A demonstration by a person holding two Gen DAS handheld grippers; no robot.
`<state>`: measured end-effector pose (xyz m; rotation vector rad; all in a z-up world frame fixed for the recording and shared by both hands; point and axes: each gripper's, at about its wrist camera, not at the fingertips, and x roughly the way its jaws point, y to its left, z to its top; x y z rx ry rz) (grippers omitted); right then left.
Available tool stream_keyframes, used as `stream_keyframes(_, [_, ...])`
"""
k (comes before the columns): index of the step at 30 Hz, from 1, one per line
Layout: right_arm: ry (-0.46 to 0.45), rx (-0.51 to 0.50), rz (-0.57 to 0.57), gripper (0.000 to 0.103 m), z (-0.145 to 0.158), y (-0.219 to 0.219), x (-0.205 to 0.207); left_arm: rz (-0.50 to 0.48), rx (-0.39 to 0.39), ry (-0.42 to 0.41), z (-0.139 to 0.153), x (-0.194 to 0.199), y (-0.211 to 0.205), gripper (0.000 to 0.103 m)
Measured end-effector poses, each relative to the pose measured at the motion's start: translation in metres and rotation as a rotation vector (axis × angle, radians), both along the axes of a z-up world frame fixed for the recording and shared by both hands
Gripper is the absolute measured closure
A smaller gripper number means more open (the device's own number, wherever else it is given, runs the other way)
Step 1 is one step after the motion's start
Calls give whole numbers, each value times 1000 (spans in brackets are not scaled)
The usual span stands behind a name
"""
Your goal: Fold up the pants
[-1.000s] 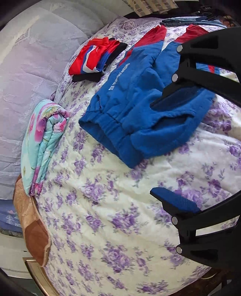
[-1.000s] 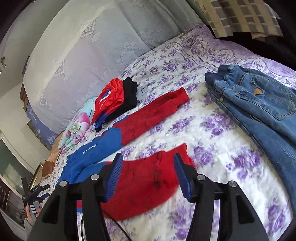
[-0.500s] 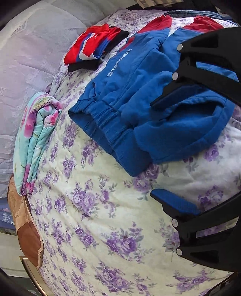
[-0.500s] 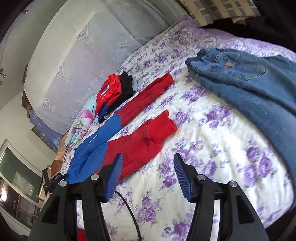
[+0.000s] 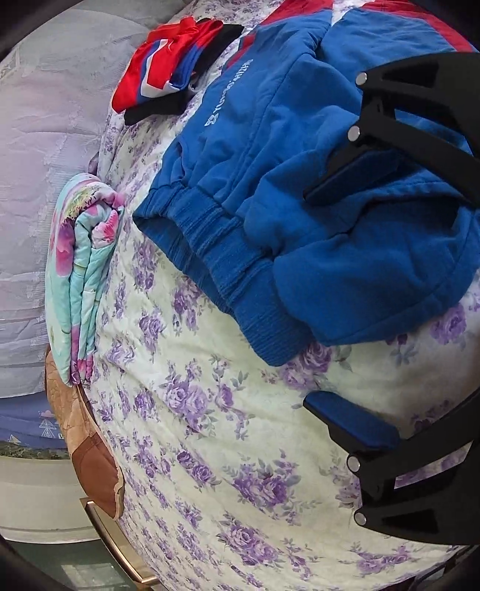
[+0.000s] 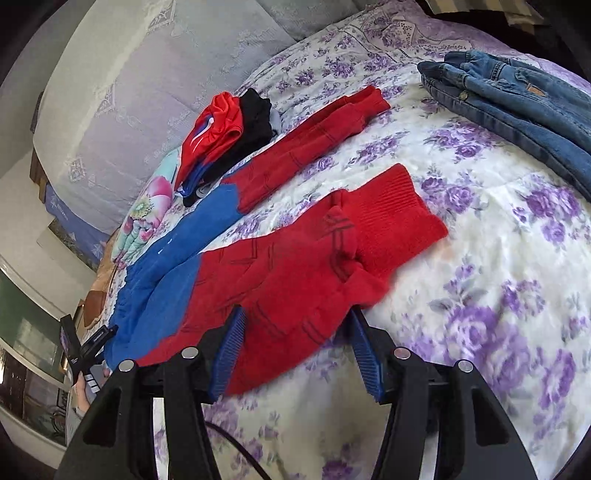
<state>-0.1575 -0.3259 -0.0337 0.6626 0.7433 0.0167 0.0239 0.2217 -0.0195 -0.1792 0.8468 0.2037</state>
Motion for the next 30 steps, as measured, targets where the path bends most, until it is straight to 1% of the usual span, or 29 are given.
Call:
stream_keyframes(1, [-7, -9, -8, 61, 0, 1, 5, 1, 8, 4, -1, 0, -1, 5])
stream_keyframes(2, [-16, -43, -6, 71, 3, 4, 10, -1, 14, 5, -1, 0, -2, 5])
stream_keyframes(3, [-24, -96, 13, 87, 6, 10, 13, -3, 13, 5, -1, 0, -2, 5])
stream_keyframes(4, [-28, -153, 30, 92, 9, 16, 14, -7, 10, 7, -1, -1, -2, 5])
stream_keyframes(5, [-25, -199, 42, 93, 13, 21, 15, -11, 7, 8, 0, -1, -2, 5])
stream_keyframes(7, [-24, -288, 59, 93, 19, 30, 14, -14, 7, 8, 1, -4, -2, 11])
stream_keyframes(9, [-25, -341, 64, 94, 26, 32, 10, -25, 15, -5, 6, -10, -4, 33])
stream_keyframes(10, [-27, -365, 65, 94, 29, 32, 7, -38, 19, -13, 9, -14, -6, 39])
stream_keyframes(12, [-30, -408, 69, 94, 36, 34, 2, -75, 26, -21, 15, -22, -9, 61])
stream_keyframes(13, [-32, -428, 73, 94, 39, 35, -1, -85, 22, -24, 17, -25, -9, 65])
stream_keyframes(14, [-39, -457, 78, 94, 44, 38, -6, -97, 10, -28, 19, -29, -8, 73])
stream_keyframes(15, [-45, -481, 81, 94, 49, 40, -10, -110, -11, -33, 23, -34, -6, 77])
stream_keyframes(18, [-63, -541, 86, 94, 64, 44, -26, -125, -89, -47, 33, -46, 5, 79])
stream_keyframes(20, [-39, -561, 92, 92, 64, 43, -28, -140, -102, -48, 34, -50, 8, 78])
stream_keyframes(22, [9, -540, 96, 82, 49, 35, -19, -126, -72, -23, 25, -44, 9, 67])
stream_keyframes(23, [46, -518, 90, 81, 37, 30, -12, -104, -42, 19, 16, -39, 9, 51])
stream_keyframes(24, [64, -495, 90, 81, 30, 27, -10, -93, -26, 33, 12, -40, 9, 46])
stream_keyframes(25, [68, -478, 86, 81, 26, 26, -11, -96, -12, 18, 12, -45, 7, 46])
stream_keyframes(27, [52, -496, 81, 78, 28, 30, -18, -103, 37, -8, 19, -60, 0, 36])
stream_keyframes(28, [48, -512, 83, 77, 30, 32, -21, -106, 48, -20, 22, -67, -2, 36])
stream_keyframes(30, [38, -548, 86, 75, 37, 38, -27, -144, 38, -52, 30, -86, -10, 36])
